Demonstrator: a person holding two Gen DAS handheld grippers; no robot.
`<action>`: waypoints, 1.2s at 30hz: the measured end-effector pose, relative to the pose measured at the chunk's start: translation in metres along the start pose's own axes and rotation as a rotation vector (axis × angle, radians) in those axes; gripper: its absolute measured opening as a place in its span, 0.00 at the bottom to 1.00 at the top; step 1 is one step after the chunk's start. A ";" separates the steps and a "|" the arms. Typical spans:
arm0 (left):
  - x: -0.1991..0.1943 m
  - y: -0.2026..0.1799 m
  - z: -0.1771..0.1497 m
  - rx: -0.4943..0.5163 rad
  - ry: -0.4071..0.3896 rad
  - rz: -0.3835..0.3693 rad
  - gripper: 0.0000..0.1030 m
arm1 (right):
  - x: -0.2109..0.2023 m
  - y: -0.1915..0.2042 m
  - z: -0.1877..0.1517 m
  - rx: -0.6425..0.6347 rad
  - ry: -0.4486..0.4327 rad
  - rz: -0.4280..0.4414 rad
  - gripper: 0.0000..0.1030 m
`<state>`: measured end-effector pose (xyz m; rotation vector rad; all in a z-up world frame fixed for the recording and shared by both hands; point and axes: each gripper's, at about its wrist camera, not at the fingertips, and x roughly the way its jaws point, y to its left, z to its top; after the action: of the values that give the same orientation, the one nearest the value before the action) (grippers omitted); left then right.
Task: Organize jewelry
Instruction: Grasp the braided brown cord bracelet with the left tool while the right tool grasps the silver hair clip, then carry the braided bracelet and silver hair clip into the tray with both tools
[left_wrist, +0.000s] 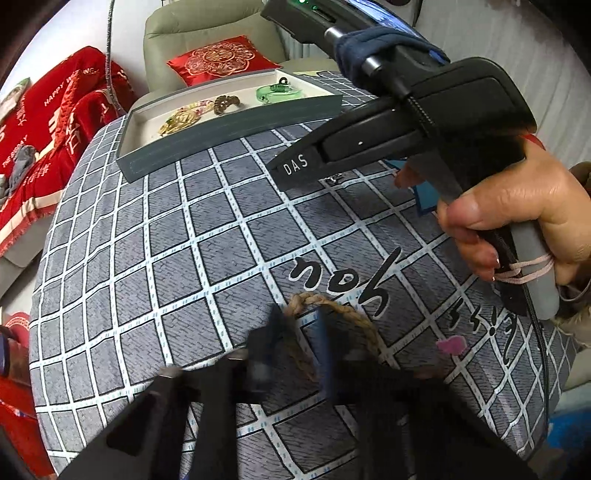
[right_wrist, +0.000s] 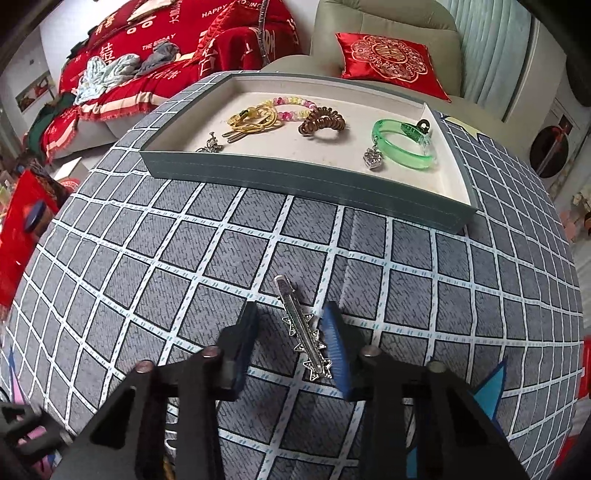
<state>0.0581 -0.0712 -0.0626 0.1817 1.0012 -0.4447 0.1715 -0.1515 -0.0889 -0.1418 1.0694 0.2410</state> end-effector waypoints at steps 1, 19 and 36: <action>0.000 0.002 0.000 -0.009 -0.001 -0.016 0.23 | 0.000 0.000 0.000 0.004 0.002 -0.001 0.21; -0.008 0.045 0.010 -0.169 -0.033 -0.156 0.22 | -0.035 -0.033 -0.014 0.146 -0.060 0.034 0.18; -0.032 0.072 0.038 -0.200 -0.122 -0.140 0.22 | -0.071 -0.038 -0.011 0.191 -0.126 0.079 0.18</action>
<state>0.1049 -0.0108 -0.0189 -0.0949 0.9354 -0.4745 0.1401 -0.1993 -0.0319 0.0861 0.9675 0.2148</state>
